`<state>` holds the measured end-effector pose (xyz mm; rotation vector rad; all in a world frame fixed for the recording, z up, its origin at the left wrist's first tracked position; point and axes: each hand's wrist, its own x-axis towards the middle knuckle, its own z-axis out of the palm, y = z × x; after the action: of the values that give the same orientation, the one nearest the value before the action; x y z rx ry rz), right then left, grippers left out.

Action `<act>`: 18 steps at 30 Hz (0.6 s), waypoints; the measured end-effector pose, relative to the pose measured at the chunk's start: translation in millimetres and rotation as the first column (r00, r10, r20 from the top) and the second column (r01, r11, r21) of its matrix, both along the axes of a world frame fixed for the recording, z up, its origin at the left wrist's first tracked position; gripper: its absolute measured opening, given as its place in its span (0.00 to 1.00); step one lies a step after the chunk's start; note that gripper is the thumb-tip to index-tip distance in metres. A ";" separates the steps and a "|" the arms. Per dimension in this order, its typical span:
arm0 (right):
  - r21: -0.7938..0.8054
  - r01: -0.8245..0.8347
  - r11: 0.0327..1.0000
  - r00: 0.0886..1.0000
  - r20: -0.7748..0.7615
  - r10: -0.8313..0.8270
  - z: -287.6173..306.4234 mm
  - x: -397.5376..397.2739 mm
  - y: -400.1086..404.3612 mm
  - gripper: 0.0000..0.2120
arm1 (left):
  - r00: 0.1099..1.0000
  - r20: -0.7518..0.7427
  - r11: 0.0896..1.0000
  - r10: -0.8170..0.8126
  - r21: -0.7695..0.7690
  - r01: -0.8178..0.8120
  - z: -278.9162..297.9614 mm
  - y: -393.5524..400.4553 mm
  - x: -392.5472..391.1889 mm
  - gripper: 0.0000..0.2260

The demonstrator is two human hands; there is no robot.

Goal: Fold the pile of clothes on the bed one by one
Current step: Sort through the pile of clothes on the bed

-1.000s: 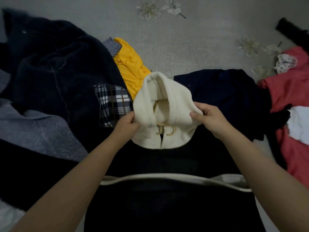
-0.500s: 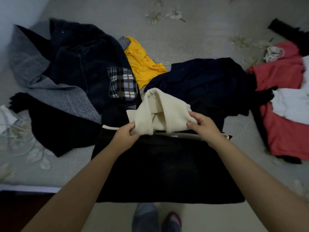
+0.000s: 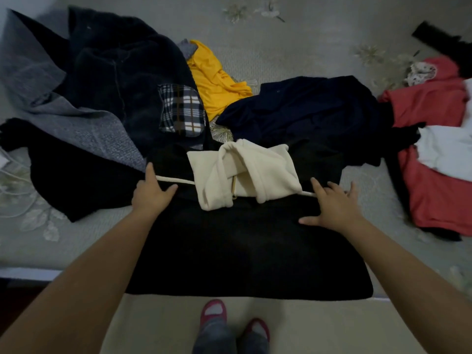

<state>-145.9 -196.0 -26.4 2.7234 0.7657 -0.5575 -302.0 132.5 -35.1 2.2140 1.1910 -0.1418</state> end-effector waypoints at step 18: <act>0.159 -0.198 0.967 0.976 -0.055 0.208 71.2 -125.2 -80.0 0.26 | 0.969 0.135 0.978 -0.208 0.003 0.210 75.9 -75.2 -174.1 0.12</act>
<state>-271.1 -276.0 44.8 2.7275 1.1345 -0.5735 -476.1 57.2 40.8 2.2961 0.8812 -0.0830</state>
